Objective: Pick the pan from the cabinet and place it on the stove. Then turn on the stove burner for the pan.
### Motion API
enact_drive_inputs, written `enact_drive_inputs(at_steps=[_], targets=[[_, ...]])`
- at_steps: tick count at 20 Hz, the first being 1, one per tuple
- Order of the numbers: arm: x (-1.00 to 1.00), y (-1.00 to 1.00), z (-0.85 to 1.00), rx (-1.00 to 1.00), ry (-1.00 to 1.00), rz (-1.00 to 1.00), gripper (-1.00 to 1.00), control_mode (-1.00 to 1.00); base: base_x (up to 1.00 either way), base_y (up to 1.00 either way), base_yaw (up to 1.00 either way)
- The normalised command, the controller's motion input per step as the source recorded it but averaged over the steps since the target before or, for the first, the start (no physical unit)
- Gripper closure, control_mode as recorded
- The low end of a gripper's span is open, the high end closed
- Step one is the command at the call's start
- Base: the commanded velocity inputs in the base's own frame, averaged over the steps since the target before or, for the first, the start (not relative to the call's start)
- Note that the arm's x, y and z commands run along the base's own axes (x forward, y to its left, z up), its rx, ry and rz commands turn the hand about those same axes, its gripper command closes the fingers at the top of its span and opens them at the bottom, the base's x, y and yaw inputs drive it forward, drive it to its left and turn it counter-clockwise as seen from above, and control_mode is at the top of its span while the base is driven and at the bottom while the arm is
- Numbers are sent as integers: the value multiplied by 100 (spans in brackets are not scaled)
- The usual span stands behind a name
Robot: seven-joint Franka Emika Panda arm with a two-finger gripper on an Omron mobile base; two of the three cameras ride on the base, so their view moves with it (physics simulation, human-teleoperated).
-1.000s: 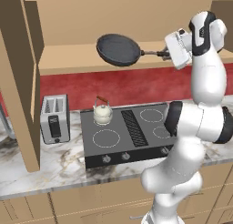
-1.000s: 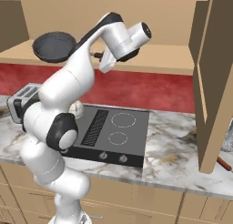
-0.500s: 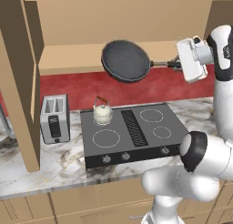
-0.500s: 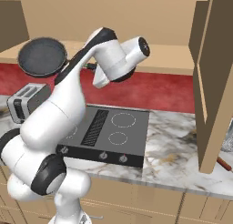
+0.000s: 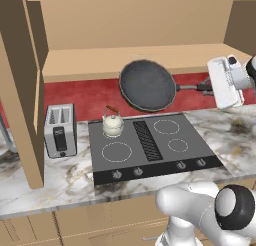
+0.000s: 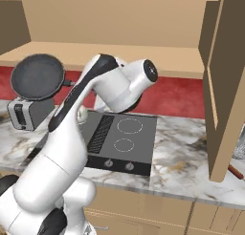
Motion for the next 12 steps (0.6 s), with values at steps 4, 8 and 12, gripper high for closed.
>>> enact_drive_inputs(at_steps=[4,8,12], targets=[[-54,-15,-31,-8,0,-6,100,-100,0,0,0],[-39,-22,-36,-10,1,-8,100,-100,0,0,0],[-26,-37,-33,-8,4,-10,100,-100,0,0,0]])
